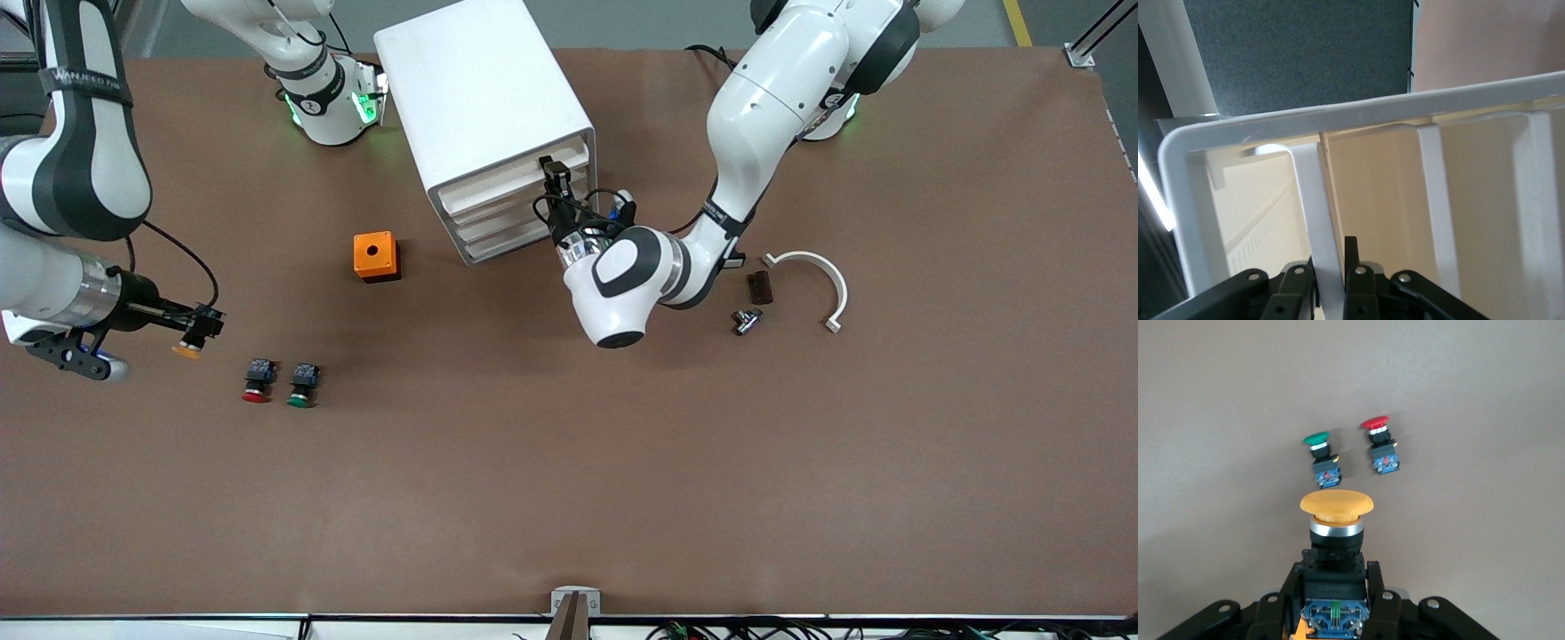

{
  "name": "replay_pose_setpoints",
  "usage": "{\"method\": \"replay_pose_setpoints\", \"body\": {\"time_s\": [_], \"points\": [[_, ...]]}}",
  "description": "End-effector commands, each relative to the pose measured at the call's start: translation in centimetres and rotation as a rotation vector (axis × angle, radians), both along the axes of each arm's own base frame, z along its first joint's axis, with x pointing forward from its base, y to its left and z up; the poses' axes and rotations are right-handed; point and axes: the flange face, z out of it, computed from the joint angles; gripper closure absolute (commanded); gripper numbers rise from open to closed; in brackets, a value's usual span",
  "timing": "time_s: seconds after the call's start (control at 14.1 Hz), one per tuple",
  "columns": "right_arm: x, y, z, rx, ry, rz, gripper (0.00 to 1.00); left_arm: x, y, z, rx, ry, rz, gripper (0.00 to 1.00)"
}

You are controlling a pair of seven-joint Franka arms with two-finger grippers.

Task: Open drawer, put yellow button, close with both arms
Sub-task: 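Pull the drawer open with the left gripper while the right gripper lifts the button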

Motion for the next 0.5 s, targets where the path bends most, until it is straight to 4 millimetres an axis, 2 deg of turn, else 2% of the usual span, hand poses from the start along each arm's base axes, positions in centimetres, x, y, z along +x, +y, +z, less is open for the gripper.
{"method": "replay_pose_setpoints", "body": {"time_s": [0.0,0.21,0.43], "points": [[-1.6,3.6,2.6,0.008,0.011,-0.079,1.00,2.9,2.2,-0.5,0.010,0.009,0.079,0.87],[-2.7,7.6,4.6,-0.004,0.015,-0.138,1.00,5.4,4.1,-0.6,0.016,-0.011,0.141,0.87],[-4.2,12.5,6.6,-0.013,0.012,-0.199,1.00,7.9,6.8,-0.9,0.016,-0.010,0.203,0.86]]}}
